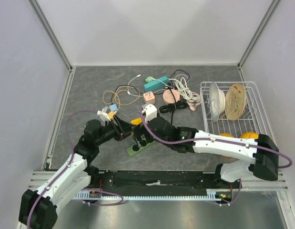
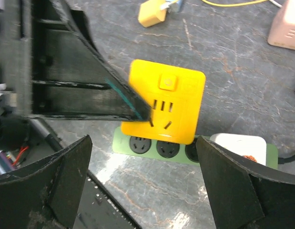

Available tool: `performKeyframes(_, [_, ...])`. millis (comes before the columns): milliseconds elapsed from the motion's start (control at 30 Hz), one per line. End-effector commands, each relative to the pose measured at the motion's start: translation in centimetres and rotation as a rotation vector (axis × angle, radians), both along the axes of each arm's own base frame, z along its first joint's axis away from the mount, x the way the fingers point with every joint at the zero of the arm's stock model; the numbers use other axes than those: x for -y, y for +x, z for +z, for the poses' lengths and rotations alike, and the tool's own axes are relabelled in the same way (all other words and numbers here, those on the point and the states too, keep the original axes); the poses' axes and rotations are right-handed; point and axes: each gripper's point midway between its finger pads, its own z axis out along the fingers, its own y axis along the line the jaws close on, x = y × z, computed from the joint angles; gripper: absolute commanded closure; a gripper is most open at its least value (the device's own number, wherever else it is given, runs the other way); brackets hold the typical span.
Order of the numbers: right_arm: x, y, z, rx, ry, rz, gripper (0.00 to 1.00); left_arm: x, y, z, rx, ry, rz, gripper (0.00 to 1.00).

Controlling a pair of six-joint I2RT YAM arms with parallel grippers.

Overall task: Insert the plug
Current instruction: Adjust the plug.

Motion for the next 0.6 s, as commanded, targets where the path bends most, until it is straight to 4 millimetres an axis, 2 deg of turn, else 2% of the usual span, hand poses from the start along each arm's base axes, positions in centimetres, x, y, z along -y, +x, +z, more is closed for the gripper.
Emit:
performKeyframes(0, [0.4,2.4,0.9,0.095,0.091,-0.158,0.02,0.3,0.5,3.6,0.053,-0.075,0.021,0.98])
performKeyframes(67, [0.5,2.9,0.4,0.116,0.075,-0.176,0.02,0.3,0.4,3.7,0.052,-0.079,0.019,0.98])
performKeyframes(200, [0.0,3.5,0.9,0.145,0.121,-0.193,0.03,0.6,0.0,3.7,0.044,-0.085,0.002,0.98])
performKeyframes(367, [-1.3,3.2,1.3,0.163,0.185,-0.143,0.04,0.7,-0.2,3.9,0.041,-0.092,-0.003,0.98])
performKeyframes(500, [-1.7,3.4,0.8,0.172,0.185,-0.140,0.05,0.9,-0.4,4.0,0.034,-0.101,-0.013,0.98])
performKeyframes(533, [-1.4,3.3,0.0,0.178,0.173,-0.133,0.05,0.9,-0.4,4.1,0.034,-0.104,-0.014,0.98])
performKeyframes(567, [-1.8,3.3,0.7,0.203,0.211,-0.118,0.06,1.0,-0.4,4.1,0.029,-0.106,-0.019,0.98])
